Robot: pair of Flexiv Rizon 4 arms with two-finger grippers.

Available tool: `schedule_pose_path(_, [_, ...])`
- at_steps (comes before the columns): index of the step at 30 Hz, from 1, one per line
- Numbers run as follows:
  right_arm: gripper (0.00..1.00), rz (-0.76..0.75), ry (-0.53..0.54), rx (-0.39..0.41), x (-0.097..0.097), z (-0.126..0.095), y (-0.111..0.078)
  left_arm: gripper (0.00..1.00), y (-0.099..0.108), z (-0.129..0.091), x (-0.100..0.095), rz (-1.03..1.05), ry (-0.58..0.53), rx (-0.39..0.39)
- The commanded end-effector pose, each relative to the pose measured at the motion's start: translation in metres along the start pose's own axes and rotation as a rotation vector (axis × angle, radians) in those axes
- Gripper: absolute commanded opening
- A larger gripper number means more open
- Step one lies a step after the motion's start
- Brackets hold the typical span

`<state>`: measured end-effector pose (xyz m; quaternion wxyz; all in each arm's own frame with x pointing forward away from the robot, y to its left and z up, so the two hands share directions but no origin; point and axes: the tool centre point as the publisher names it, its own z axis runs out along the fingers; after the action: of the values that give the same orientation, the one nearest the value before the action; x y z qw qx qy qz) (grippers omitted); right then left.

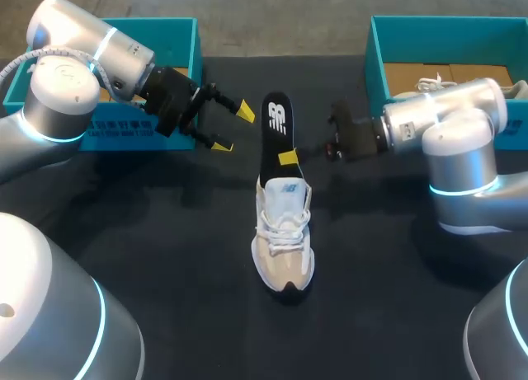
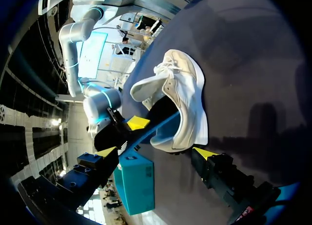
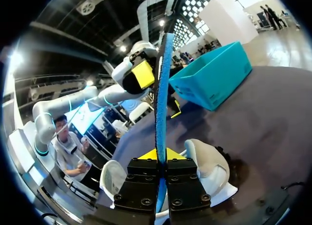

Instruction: Take the shoe out of the shoebox, open the shoe tongue, remove and reinsert the insole, then place the shoe into the shoebox

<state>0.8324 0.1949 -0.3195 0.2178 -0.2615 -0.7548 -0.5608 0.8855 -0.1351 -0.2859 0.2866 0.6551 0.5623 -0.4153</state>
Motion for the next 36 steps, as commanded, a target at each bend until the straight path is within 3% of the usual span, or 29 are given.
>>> schedule_pose_path(1, [0.0,0.008,0.011,0.013,-0.005,0.005,-0.002,1.0,0.0,0.001,0.0,0.001,0.0,-0.001])
schedule_pose_path(23, [0.0,0.052,-0.004,0.059,0.008,0.017,-0.035,1.0,0.0,0.001,0.0,0.001,0.0,-0.001])
schedule_pose_path(24, [0.12,0.053,-0.004,0.06,0.008,0.017,-0.035,1.0,0.0,0.001,0.0,0.001,0.0,-0.001])
schedule_pose_path(25, [0.2,0.05,-0.006,0.06,0.008,0.016,-0.033,1.0,0.0,0.001,0.0,0.001,0.0,-0.001])
schedule_pose_path(28, [0.26,0.029,-0.013,0.055,0.009,0.013,-0.025,1.0,0.0,0.001,0.0,0.001,0.0,-0.001])
schedule_pose_path(36, [0.22,-0.007,-0.021,0.056,0.004,0.007,-0.003,1.0,0.0,0.001,0.0,0.001,0.0,-0.001])
